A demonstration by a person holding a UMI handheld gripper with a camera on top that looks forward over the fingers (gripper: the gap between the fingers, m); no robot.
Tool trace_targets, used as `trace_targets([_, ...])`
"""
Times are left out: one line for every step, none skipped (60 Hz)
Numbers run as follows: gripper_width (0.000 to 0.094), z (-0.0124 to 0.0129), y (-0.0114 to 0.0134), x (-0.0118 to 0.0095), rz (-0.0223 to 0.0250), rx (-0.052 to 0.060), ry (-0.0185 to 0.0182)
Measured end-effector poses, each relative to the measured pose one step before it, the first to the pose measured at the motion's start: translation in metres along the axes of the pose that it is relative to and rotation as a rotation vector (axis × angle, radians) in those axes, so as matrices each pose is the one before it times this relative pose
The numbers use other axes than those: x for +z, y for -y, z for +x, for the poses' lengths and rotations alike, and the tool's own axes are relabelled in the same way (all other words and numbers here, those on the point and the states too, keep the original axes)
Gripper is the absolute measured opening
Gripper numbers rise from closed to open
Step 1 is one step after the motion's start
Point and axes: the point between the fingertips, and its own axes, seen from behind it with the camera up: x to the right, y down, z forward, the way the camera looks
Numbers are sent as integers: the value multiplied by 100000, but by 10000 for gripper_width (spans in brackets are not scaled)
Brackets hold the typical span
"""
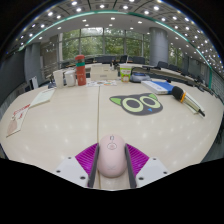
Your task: Arrange mouse
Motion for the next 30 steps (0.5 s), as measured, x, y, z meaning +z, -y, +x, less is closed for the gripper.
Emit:
trace_targets([463, -60, -9, 15, -160, -127, 486])
trace_targets([457, -54, 22, 44, -141, -241, 384])
trace_targets([440, -2, -2, 43, -304, -226, 181])
trace_targets([431, 46, 24, 52, -313, -236, 35])
trace_targets([412, 65, 42, 41, -404, -95, -4])
trace_targets([402, -38, 65, 149, -346, -20, 18])
trace_targets([386, 119, 101, 15, -403, -201, 296])
trace_targets([382, 21, 91, 25, -436, -317, 435])
trace_targets([379, -26, 93, 41, -479, -618, 665])
trace_targets([355, 3, 163, 62, -215, -786, 626])
trace_targets([348, 125, 259, 6, 113, -485, -57])
trace_targets([344, 211, 373, -23, 475, -561, -437])
trace_targets([343, 209, 454, -42, 639, -645, -450])
trace_targets([331, 141, 447, -58, 516, -827, -16])
trace_targets([330, -52, 573, 169, 420, -684, -45])
trace_targets([330, 105, 435, -372, 810, -429, 211])
trace_targets([330, 100, 694, -221, 874, -92, 207])
trace_targets([330, 147, 837, -201, 1150, 311, 218])
trace_targets([331, 133, 951, -195, 1348, 405, 392])
trace_targets([330, 103, 1122, -7, 1196, 185, 597])
trace_targets([331, 101, 1077, -157, 1380, 270, 736])
trace_targets([331, 208, 1161, -117, 1585, 288, 430])
trace_targets([331, 245, 1304, 80, 1513, 276, 4])
trace_targets([330, 304, 1196, -87, 1799, 107, 120])
trace_targets([330, 281, 1121, 22, 1437, -134, 387])
trace_targets([330, 272, 1135, 142, 1421, -140, 386])
trace_targets([331, 409, 1199, 231, 1684, 149, 88])
trace_targets([329, 443, 1145, 292, 1763, 433, -137])
trace_targets([329, 447, 1032, 384, 1576, 416, -8])
trace_targets([328, 353, 882, 504, 1065, 175, 407])
